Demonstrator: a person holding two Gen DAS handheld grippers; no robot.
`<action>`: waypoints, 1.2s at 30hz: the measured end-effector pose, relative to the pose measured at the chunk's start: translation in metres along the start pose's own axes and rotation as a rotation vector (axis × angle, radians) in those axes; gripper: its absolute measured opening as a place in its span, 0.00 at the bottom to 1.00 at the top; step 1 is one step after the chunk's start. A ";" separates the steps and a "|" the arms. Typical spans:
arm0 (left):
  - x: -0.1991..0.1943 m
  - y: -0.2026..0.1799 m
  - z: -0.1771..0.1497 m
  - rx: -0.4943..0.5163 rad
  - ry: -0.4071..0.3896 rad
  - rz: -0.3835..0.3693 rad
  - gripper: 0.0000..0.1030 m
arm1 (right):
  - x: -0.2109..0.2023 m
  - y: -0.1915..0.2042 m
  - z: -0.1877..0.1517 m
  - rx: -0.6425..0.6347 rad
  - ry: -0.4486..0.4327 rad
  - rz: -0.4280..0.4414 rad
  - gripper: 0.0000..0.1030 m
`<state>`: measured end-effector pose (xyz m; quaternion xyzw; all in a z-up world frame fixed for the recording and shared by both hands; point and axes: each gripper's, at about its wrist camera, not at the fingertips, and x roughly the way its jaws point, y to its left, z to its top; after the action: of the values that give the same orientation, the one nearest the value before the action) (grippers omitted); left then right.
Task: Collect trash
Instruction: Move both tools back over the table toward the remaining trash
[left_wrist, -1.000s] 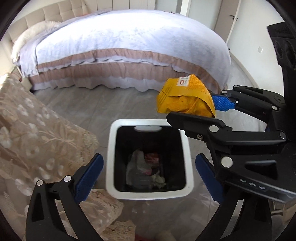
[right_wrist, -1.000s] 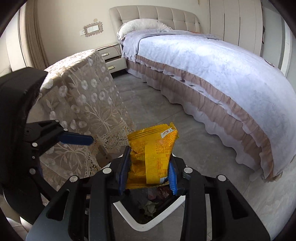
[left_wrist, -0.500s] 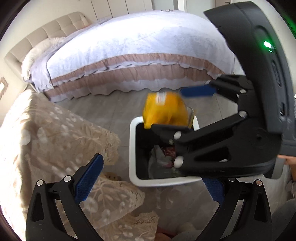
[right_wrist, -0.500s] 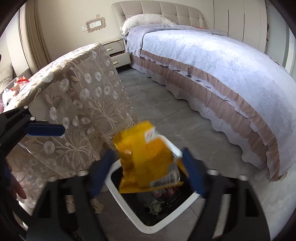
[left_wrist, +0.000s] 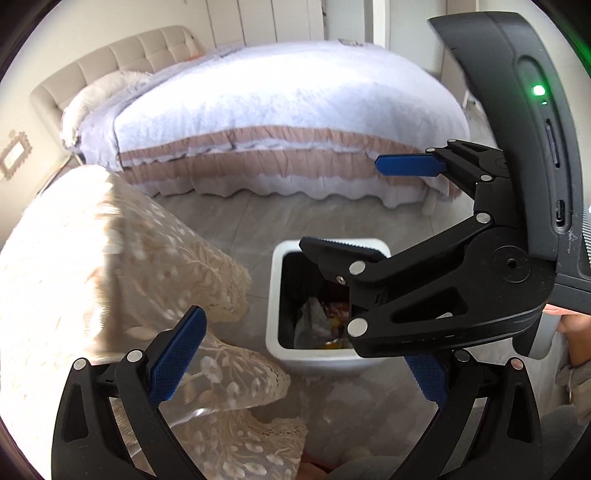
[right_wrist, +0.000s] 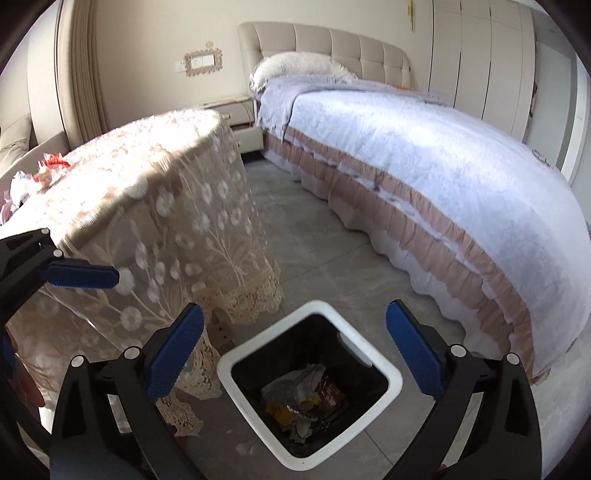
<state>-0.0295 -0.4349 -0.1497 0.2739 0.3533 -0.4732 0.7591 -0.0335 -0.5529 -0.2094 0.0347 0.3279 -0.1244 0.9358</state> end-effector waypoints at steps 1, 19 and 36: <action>-0.008 0.002 0.000 -0.007 -0.016 0.001 0.95 | -0.007 0.003 0.004 -0.004 -0.021 -0.003 0.95; -0.140 0.097 -0.064 -0.223 -0.220 0.277 0.95 | -0.075 0.137 0.080 -0.205 -0.312 0.157 0.96; -0.233 0.248 -0.176 -0.586 -0.242 0.618 0.95 | -0.056 0.293 0.124 -0.373 -0.332 0.388 0.96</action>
<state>0.0778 -0.0808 -0.0495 0.0824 0.2826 -0.1325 0.9465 0.0737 -0.2758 -0.0824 -0.0966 0.1752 0.1146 0.9731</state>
